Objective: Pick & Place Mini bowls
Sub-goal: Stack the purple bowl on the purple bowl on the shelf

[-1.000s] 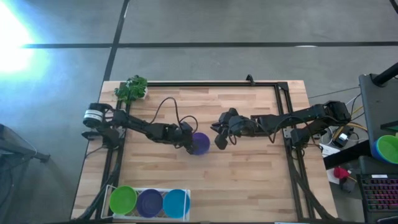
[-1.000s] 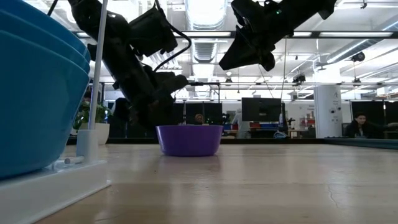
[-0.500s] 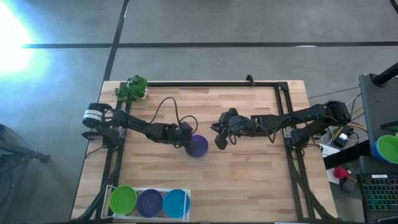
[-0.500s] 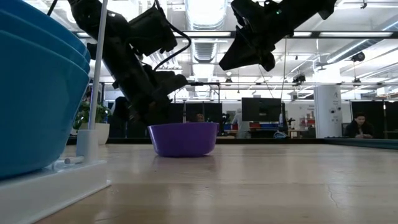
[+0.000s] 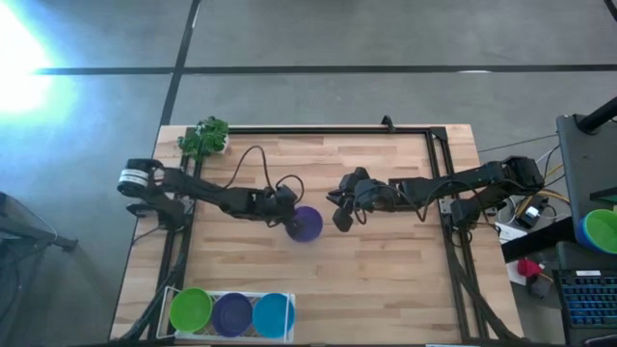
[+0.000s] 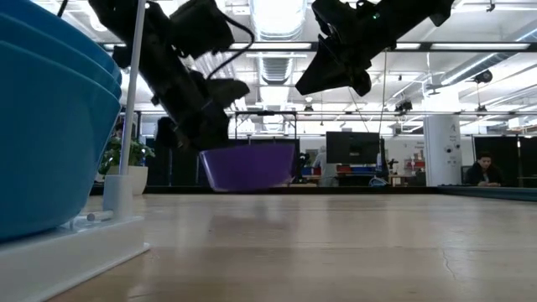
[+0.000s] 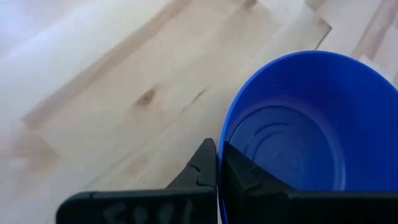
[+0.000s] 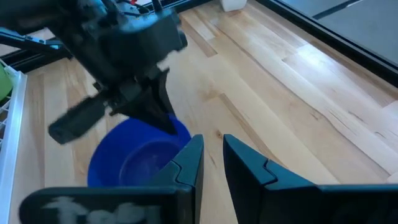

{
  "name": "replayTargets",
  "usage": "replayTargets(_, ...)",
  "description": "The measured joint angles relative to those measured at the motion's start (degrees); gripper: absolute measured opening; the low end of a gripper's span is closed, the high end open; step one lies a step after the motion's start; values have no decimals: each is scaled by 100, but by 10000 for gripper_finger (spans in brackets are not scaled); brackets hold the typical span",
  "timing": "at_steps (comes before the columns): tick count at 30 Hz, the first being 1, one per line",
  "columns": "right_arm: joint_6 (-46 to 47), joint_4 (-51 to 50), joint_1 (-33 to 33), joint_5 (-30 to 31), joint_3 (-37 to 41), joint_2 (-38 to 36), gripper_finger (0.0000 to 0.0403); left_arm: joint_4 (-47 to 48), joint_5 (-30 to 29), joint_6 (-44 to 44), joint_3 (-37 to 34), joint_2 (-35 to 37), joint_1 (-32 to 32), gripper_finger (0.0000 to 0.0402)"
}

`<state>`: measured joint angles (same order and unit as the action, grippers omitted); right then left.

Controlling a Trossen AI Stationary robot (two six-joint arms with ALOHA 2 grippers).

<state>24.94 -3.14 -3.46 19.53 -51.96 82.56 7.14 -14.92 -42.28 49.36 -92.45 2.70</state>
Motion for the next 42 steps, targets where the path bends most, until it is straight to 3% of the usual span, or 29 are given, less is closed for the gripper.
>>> replayTargets(8,5,0,0,0,0,0,59,988,-567,33,0,728,11,0)
replayTargets(26,7,0,0,-4,0,0,59,2695,-1056,38,0,2648,245,0)
replayTargets(42,4,26,-1,-7,0,0,59,3670,-1190,542,0,3457,245,0)
